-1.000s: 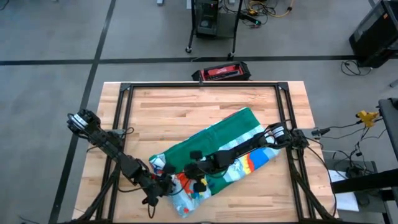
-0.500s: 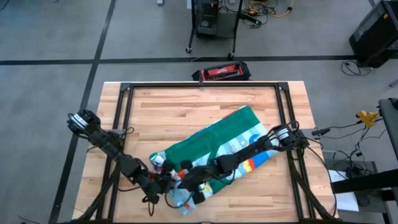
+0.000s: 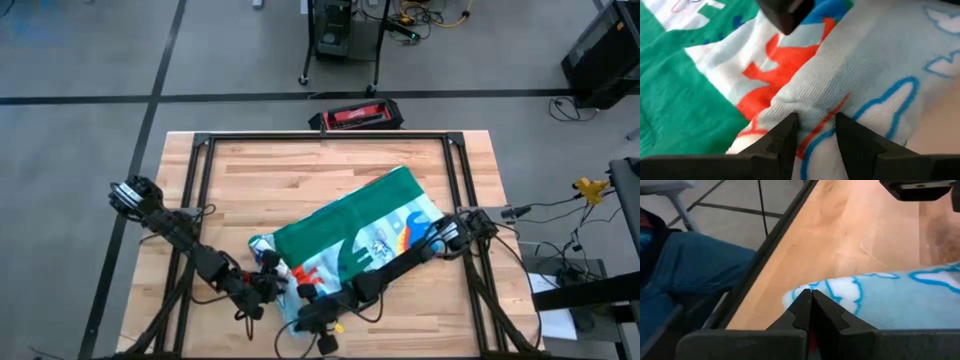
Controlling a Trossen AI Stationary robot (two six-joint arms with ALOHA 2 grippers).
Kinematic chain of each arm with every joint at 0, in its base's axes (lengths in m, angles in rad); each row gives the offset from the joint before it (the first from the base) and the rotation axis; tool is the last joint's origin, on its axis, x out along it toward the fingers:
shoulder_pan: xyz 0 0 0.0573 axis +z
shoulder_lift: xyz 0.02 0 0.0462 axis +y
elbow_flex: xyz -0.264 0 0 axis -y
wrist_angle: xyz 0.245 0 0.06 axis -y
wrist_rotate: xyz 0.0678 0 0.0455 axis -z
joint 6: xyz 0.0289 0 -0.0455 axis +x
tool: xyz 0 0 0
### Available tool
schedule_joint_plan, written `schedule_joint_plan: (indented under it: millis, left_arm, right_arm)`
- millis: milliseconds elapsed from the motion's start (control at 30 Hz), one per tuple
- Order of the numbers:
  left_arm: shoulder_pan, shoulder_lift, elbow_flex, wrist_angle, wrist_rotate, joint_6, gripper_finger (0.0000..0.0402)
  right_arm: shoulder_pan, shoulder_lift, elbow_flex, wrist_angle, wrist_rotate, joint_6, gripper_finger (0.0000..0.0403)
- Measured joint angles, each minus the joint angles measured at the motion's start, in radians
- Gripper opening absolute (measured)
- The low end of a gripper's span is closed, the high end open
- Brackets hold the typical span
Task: Roll towel
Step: Roll the multi-color dinosaur print towel
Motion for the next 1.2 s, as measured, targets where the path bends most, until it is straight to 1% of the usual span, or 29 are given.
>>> schedule_joint_plan:
  millis: [67, 167, 233, 300, 400, 467, 533, 600, 767, 833, 900, 967, 1033, 1100, 1200]
  left_arm:
    - [0.0, 0.0, -0.011, 0.022, -0.001, 0.0, 0.0118]
    - [-0.003, 0.0, -0.017, 0.025, -0.001, 0.0, 0.0118]
    - [-0.005, -0.001, -0.018, 0.024, -0.004, 0.0, 0.0118]
    - [-0.005, -0.001, -0.016, 0.023, -0.004, 0.0, 0.0118]
    - [-0.005, -0.001, -0.014, 0.021, -0.004, 0.0, 0.0118]
    - [-0.005, -0.006, -0.014, 0.02, -0.004, -0.004, 0.0118]
    - [-0.005, -0.007, -0.015, 0.018, -0.006, -0.021, 0.0118]
    - [-0.005, -0.012, -0.015, 0.011, -0.017, -0.026, 0.0118]
    - [0.002, -0.049, -0.016, -0.036, -0.089, -0.033, 0.0118]
    - [0.011, -0.088, -0.016, -0.081, -0.129, -0.053, 0.0118]
    - [0.016, -0.143, -0.018, -0.17, -0.185, -0.09, 0.0118]
    - [0.017, -0.206, -0.018, -0.284, -0.258, -0.154, 0.0118]
    - [0.016, -0.278, -0.019, -0.439, -0.315, -0.255, 0.0118]
    - [0.016, -0.344, -0.022, -0.555, -0.347, -0.35, 0.0118]
    - [0.012, -0.422, -0.035, -0.617, -0.343, -0.418, 0.0118]
  right_arm:
    - [0.0, -0.014, -0.001, -0.011, 0.006, -0.034, 0.0]
    - [-0.001, -0.074, -0.003, -0.035, 0.016, -0.139, 0.0]
    - [-0.021, -0.116, 0.0, -0.072, 0.013, -0.188, 0.0]
    - [-0.061, -0.131, -0.001, -0.083, 0.014, -0.214, 0.0]
    - [-0.126, -0.115, -0.005, -0.088, -0.005, -0.248, 0.0]
    - [-0.153, -0.095, -0.005, -0.074, -0.072, -0.253, 0.0]
    - [-0.157, -0.071, -0.005, -0.042, -0.139, -0.252, 0.0]
    - [-0.152, -0.043, -0.005, -0.013, -0.182, -0.258, 0.0]
    - [-0.138, 0.015, -0.003, 0.06, -0.191, -0.247, 0.0]
    - [-0.137, 0.037, -0.003, 0.073, -0.192, -0.226, 0.0]
    - [-0.137, 0.05, -0.001, 0.079, -0.19, -0.207, 0.0]
    - [-0.136, 0.06, 0.0, 0.086, -0.189, -0.201, 0.0]
    - [-0.134, 0.067, 0.0, 0.105, -0.188, -0.195, 0.0]
    - [-0.132, 0.067, -0.003, 0.109, -0.187, -0.198, 0.0]
    - [-0.129, 0.068, -0.005, 0.113, -0.179, -0.206, 0.0]
